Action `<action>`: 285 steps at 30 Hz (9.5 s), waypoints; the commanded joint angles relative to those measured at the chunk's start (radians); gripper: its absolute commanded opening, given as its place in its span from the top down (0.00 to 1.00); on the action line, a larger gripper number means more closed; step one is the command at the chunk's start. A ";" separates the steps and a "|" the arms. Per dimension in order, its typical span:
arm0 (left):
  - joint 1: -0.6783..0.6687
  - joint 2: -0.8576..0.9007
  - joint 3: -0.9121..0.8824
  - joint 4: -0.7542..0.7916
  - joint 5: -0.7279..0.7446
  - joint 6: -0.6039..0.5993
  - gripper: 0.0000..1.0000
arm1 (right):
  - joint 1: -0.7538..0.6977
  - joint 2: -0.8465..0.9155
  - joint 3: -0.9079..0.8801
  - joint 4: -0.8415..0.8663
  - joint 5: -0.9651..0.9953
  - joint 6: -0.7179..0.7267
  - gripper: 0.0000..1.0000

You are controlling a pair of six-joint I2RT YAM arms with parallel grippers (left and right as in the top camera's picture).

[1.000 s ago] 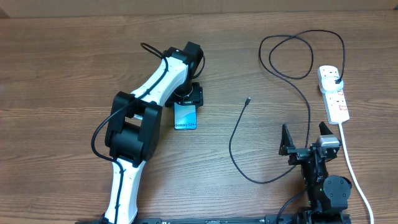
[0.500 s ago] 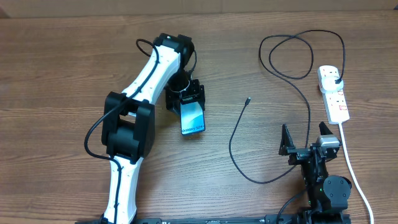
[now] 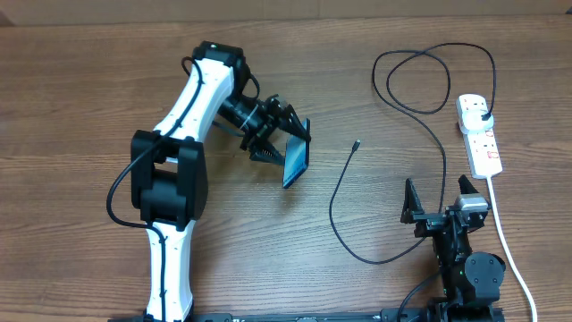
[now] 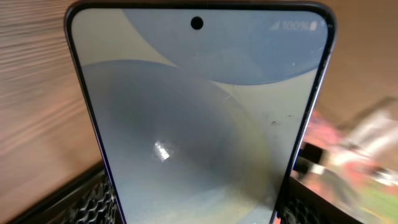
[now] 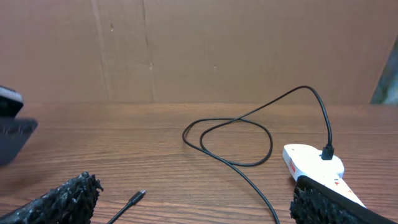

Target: Plug charger to phone and switch on socket

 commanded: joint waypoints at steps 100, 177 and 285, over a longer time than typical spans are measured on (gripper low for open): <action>0.135 0.002 0.028 -0.006 0.492 -0.107 0.39 | 0.822 1.649 1.615 -0.786 0.438 0.534 0.40; 0.135 0.002 0.028 0.038 0.504 -0.106 0.37 | 0.823 1.699 1.684 -0.847 0.439 0.584 0.88; 0.181 -0.270 0.077 0.349 -0.603 0.014 0.96 | 0.280 2.000 1.656 -1.159 0.025 0.762 0.29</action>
